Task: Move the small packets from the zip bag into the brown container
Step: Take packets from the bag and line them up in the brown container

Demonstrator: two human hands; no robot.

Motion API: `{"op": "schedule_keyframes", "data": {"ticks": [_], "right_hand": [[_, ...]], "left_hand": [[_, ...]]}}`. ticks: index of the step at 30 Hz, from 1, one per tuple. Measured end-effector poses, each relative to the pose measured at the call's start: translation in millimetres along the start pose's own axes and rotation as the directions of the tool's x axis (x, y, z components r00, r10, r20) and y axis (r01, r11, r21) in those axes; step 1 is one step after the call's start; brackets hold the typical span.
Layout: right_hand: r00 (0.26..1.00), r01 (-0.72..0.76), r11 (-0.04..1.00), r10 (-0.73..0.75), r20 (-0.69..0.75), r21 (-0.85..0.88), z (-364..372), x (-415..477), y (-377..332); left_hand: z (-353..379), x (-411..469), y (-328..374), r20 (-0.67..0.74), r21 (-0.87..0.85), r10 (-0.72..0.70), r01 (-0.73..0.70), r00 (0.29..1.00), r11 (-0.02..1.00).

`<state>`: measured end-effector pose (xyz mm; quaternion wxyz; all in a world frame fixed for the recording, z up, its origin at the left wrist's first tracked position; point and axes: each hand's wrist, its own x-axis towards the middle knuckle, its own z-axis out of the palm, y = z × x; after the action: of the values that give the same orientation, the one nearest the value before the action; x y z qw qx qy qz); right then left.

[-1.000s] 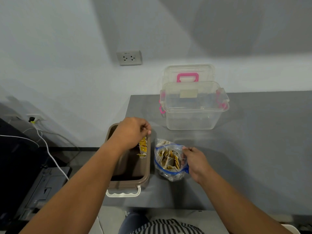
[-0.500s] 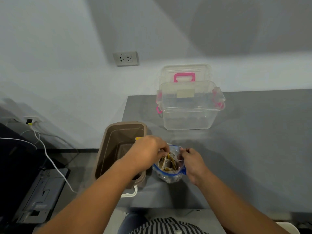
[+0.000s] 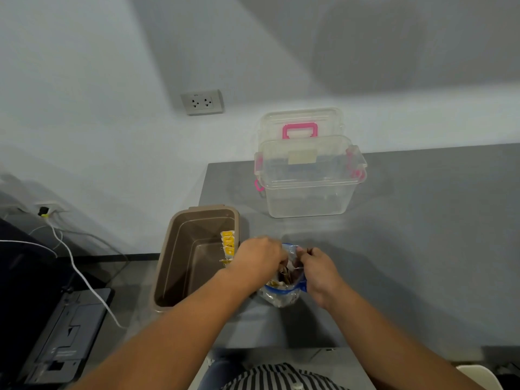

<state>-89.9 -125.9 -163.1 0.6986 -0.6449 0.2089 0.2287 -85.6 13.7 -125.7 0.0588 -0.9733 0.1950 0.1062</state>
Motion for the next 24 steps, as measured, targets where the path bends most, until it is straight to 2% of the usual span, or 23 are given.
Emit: {"op": "schedule_keyframes", "data": {"ticks": [5,10,18,21,24], "right_hand": [[1.000,-0.013,1.000,0.013,0.006,-0.017,-1.2,-0.9,-0.4],[1.000,-0.004,1.000,0.004,0.011,-0.016,-0.2,2.0,-1.9],[1.000,-0.022,1.000,0.022,0.009,-0.009,1.9,3.3,-2.3],[1.000,-0.023,1.000,0.024,0.015,-0.012,2.0,3.0,-3.3],[1.000,-0.025,1.000,0.025,0.016,-0.016,1.2,3.4,-4.2]], "left_hand": [[-11.8,-3.2,-6.7,-0.060,-0.185,-0.007,-0.004,0.998,0.983],[-19.3,-11.5,-19.2,-0.115,-0.358,-0.097,0.050,0.989,0.932],[-23.1,-11.0,-19.8,-0.036,-0.273,-0.060,0.048,0.998,0.961],[-21.6,-11.4,-21.1,-0.067,-0.298,-0.063,0.041,0.996,0.954],[-21.3,-13.7,-25.0,-0.148,-0.394,-0.080,0.016,0.986,0.919]]}}
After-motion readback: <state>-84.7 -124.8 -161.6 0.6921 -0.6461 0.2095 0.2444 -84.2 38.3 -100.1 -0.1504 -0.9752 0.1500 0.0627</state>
